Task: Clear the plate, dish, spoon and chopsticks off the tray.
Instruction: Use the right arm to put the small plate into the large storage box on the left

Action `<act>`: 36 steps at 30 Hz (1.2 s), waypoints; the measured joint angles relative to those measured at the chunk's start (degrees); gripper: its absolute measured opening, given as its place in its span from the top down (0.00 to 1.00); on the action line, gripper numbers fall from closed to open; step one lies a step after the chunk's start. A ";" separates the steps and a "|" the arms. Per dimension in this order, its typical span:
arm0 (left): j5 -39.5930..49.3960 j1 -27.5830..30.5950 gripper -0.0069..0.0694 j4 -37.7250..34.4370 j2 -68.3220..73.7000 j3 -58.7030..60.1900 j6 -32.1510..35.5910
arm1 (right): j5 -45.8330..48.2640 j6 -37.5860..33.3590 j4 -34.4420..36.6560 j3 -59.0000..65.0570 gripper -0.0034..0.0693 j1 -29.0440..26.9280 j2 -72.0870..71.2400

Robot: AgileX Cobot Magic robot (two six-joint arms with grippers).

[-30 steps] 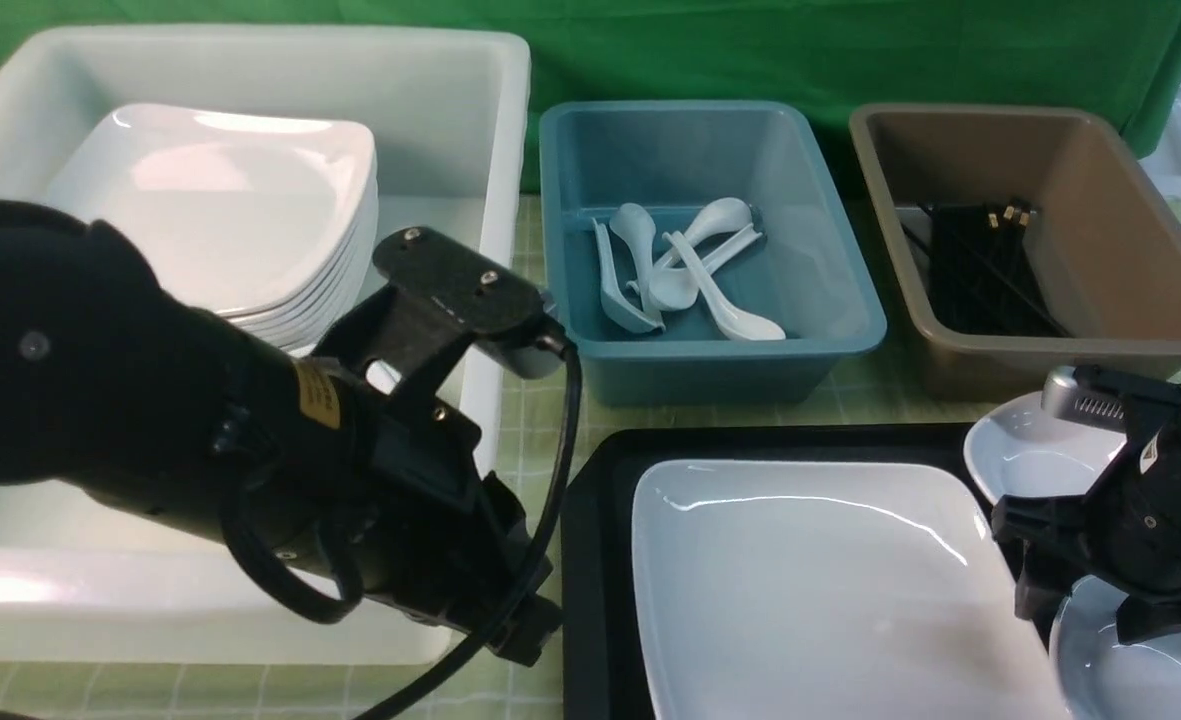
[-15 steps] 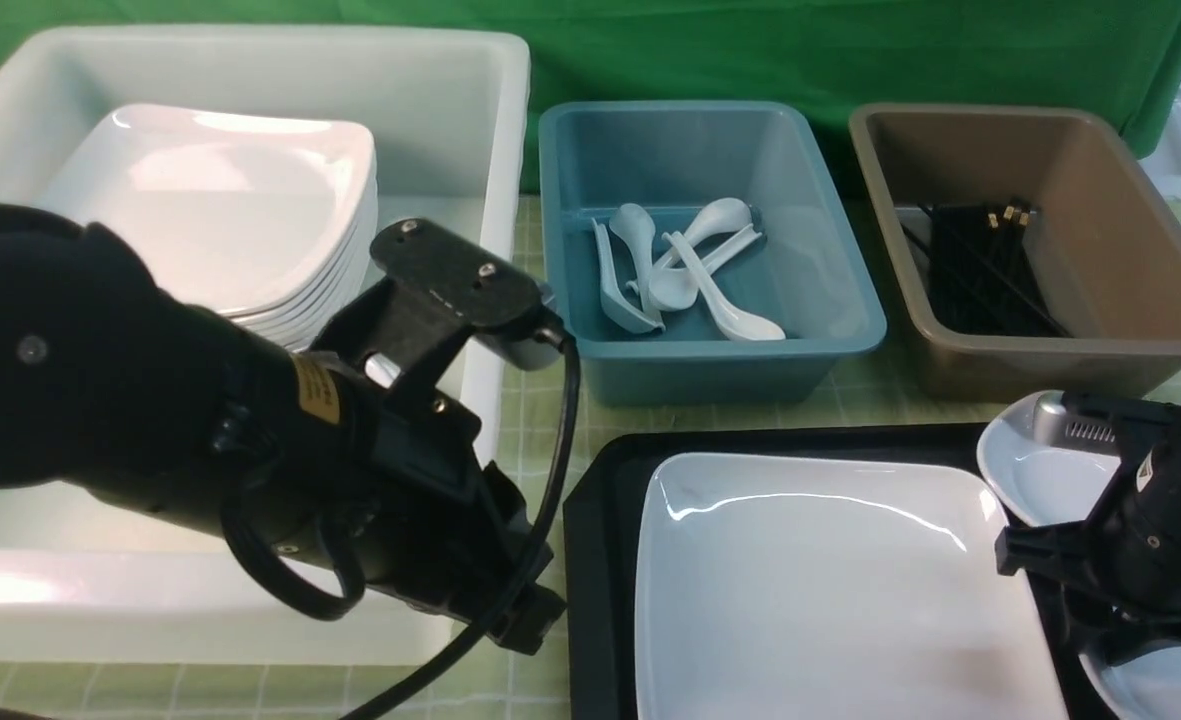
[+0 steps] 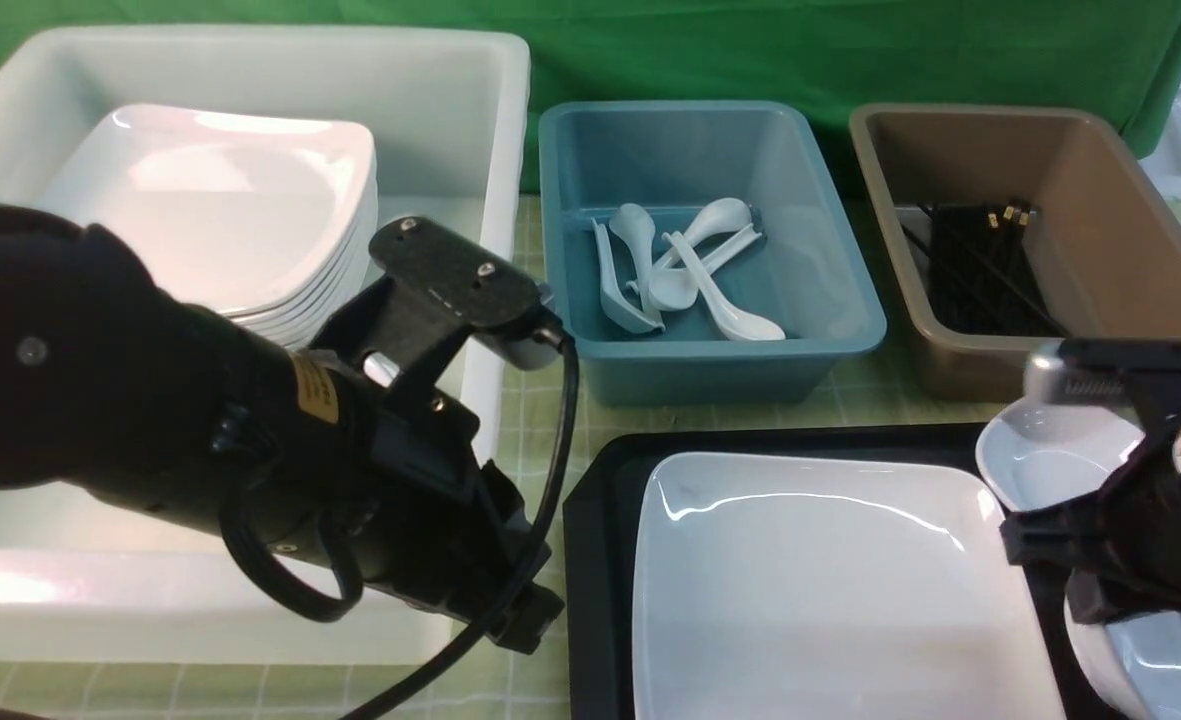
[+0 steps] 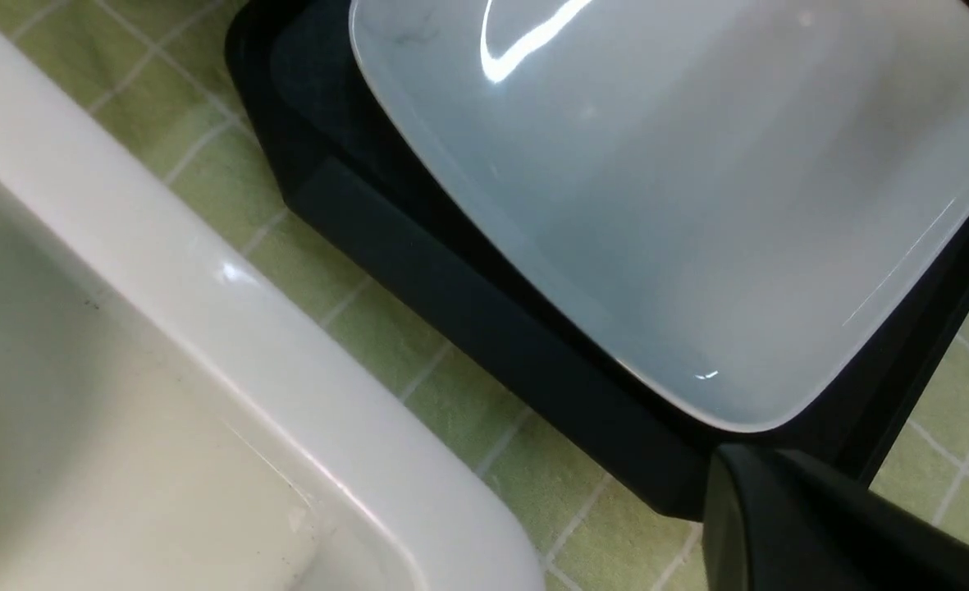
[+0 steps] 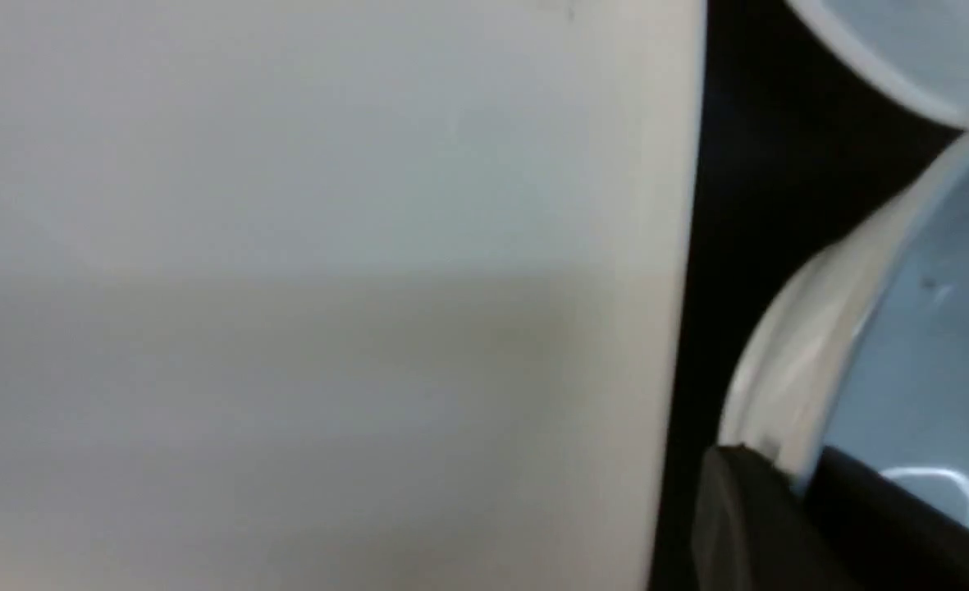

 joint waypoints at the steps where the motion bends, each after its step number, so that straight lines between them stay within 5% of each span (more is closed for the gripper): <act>1: 0.00 0.00 0.91 0.00 0.00 0.00 -0.06 | 0.21 0.00 0.06 0.00 0.86 0.00 -1.50; 13: -0.74 1.26 0.91 1.78 -0.13 -0.11 -4.20 | 4.52 -4.56 4.29 -5.76 0.86 0.00 -12.51; 20: -0.06 16.89 0.91 2.28 -7.37 -0.47 -6.05 | 1.11 -18.31 17.53 -20.80 0.86 5.07 -8.38; 31: 5.44 45.10 0.91 -3.69 -23.83 -0.49 -4.84 | -0.57 -25.35 18.79 -60.51 0.86 26.87 21.85; 36: 8.27 47.55 0.91 -4.09 -26.61 -0.49 -5.46 | -0.51 -26.27 18.17 -69.68 0.86 31.91 33.15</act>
